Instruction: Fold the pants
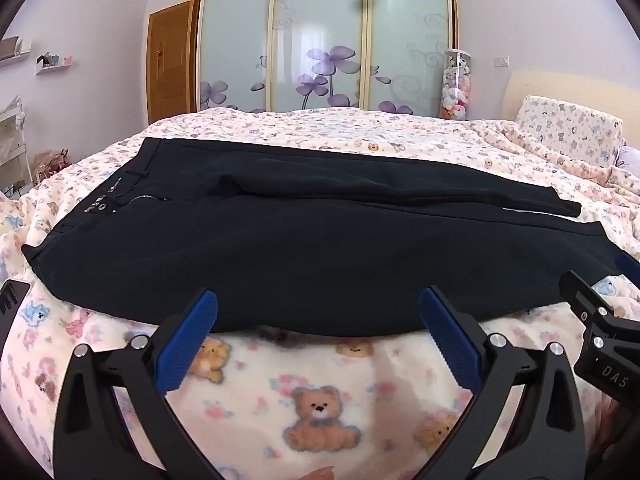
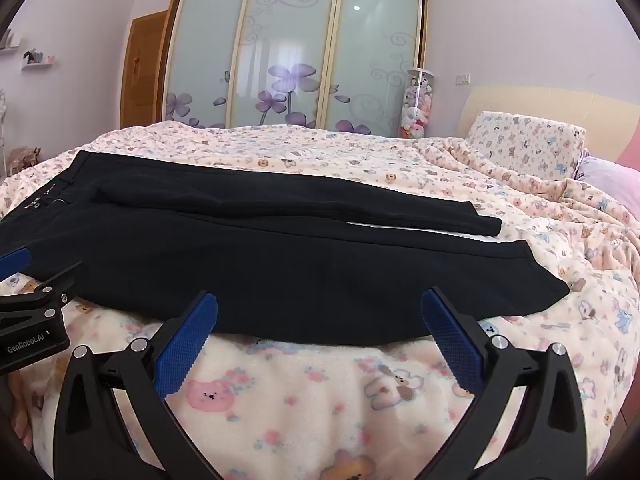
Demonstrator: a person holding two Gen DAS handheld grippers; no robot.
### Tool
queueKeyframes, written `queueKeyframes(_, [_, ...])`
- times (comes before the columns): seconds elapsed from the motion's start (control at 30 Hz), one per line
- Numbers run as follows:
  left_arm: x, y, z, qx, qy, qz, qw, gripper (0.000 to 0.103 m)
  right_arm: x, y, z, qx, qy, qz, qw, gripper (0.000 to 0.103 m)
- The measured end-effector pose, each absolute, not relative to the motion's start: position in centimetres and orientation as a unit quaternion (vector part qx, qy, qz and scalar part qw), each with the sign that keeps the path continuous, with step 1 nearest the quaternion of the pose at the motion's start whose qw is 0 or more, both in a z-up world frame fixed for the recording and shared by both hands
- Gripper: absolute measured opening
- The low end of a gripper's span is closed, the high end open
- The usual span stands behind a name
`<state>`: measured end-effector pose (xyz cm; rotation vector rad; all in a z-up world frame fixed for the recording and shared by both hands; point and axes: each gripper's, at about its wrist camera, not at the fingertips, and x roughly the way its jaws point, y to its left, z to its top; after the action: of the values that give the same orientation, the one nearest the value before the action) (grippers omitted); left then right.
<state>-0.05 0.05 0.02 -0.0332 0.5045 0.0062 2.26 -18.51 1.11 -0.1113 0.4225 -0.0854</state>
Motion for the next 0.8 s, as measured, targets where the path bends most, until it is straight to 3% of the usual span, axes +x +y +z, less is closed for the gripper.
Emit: queueKeyframes(0.8, [0.0,0.04,0.0,-0.014,0.253,0.004,0.967,0.101,2.24,-18.69,1.17,-0.054,0.209,-0.042,0.976,0.102])
